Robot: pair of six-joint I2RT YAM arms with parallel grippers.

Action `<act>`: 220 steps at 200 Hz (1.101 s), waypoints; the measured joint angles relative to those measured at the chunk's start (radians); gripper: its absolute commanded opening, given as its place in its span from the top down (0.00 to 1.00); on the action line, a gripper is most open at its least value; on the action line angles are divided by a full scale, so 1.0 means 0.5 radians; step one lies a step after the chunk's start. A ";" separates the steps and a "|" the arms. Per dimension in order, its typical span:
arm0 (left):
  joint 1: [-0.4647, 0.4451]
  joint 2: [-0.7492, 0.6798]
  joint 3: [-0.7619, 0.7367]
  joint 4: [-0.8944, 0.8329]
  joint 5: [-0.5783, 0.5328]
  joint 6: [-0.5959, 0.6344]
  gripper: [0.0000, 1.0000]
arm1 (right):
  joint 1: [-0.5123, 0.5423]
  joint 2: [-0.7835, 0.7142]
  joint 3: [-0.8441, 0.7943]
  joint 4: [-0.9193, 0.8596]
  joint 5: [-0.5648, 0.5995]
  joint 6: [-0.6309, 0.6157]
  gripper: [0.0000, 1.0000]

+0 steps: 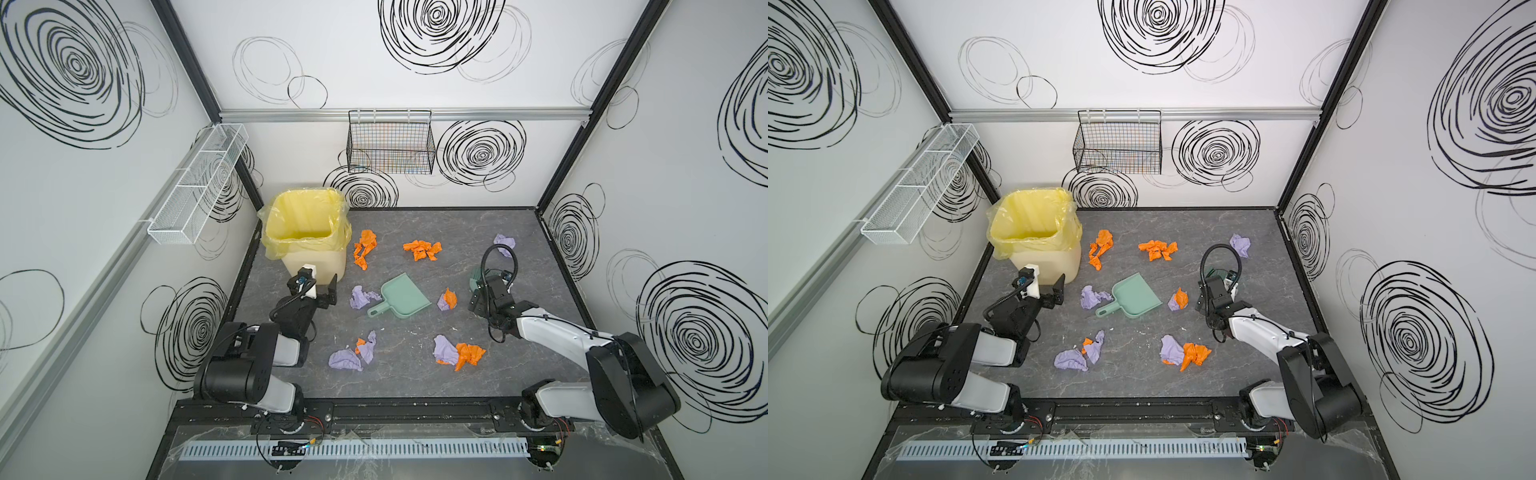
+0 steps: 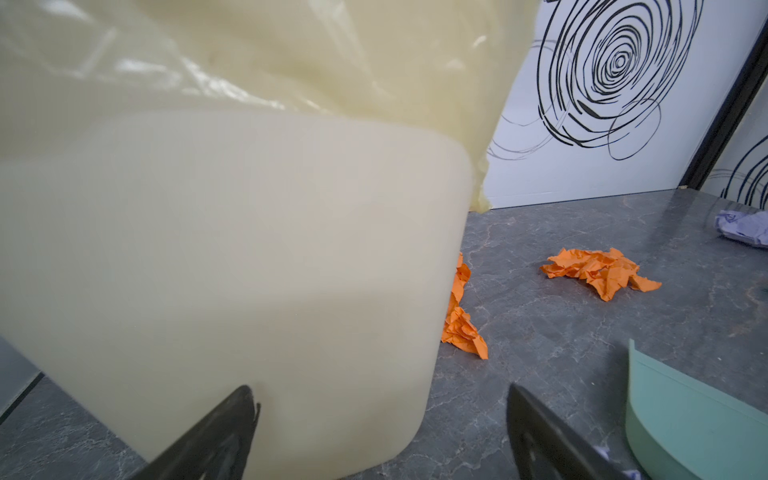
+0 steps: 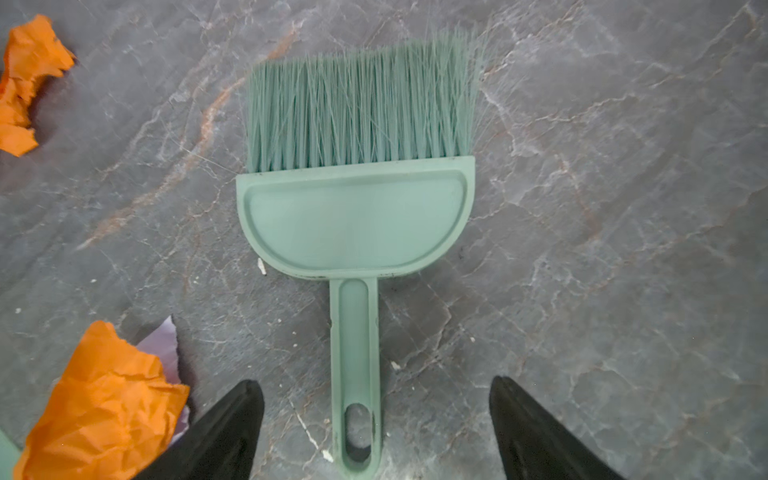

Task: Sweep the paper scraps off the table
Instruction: 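Reach the right gripper down to the green brush handle and grasp it, then lift the brush with the right gripper while the left gripper reaches toward it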

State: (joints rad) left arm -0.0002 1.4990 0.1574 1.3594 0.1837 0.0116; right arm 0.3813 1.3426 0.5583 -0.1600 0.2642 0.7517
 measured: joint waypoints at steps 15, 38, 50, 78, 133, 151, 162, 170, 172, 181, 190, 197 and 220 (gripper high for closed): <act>0.000 0.000 0.000 0.000 -0.001 0.000 0.04 | 0.000 0.077 0.001 0.014 0.001 -0.014 0.12; 0.000 0.000 0.000 0.000 -0.001 0.000 0.04 | 0.000 0.192 0.005 0.028 0.000 -0.040 0.14; 0.000 0.000 0.000 0.000 0.000 0.000 0.04 | -0.001 0.224 0.018 0.046 0.011 -0.056 0.18; 0.000 0.000 0.000 0.000 0.000 0.000 0.04 | -0.010 0.273 0.038 0.109 0.007 -0.098 0.29; 0.000 0.000 0.000 0.000 0.000 0.000 0.04 | -0.031 0.317 0.040 0.222 -0.007 -0.149 0.59; 0.000 0.000 0.000 0.000 0.002 0.000 0.04 | -0.037 0.317 0.038 0.242 -0.023 -0.163 0.71; 0.000 0.000 0.000 0.000 0.002 0.000 0.04 | -0.043 0.317 0.037 0.251 -0.040 -0.156 0.75; 0.000 0.000 0.000 0.000 0.003 0.000 0.04 | -0.045 0.317 0.037 0.255 -0.046 -0.161 0.77; 0.000 0.000 0.000 0.000 0.004 0.000 0.04 | -0.045 0.317 0.037 0.255 -0.047 -0.172 0.78; 0.000 0.000 0.000 0.000 0.005 0.000 0.04 | -0.045 0.317 0.037 0.258 -0.049 -0.166 0.80; 0.000 0.000 0.000 0.000 0.007 0.000 0.04 | -0.046 0.316 0.037 0.259 -0.053 -0.175 0.81; 0.002 0.000 0.000 0.000 0.021 0.001 0.03 | -0.047 0.315 0.037 0.259 -0.053 -0.174 0.85; 0.006 -0.003 -0.006 0.008 0.078 0.018 0.04 | -0.053 0.304 0.037 0.253 -0.071 -0.187 0.86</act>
State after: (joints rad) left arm 0.0029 1.4975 0.1543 1.3636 0.2226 0.0208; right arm 0.3546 1.4948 0.5770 -0.0334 0.2287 0.6582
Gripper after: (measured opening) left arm 0.962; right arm 0.229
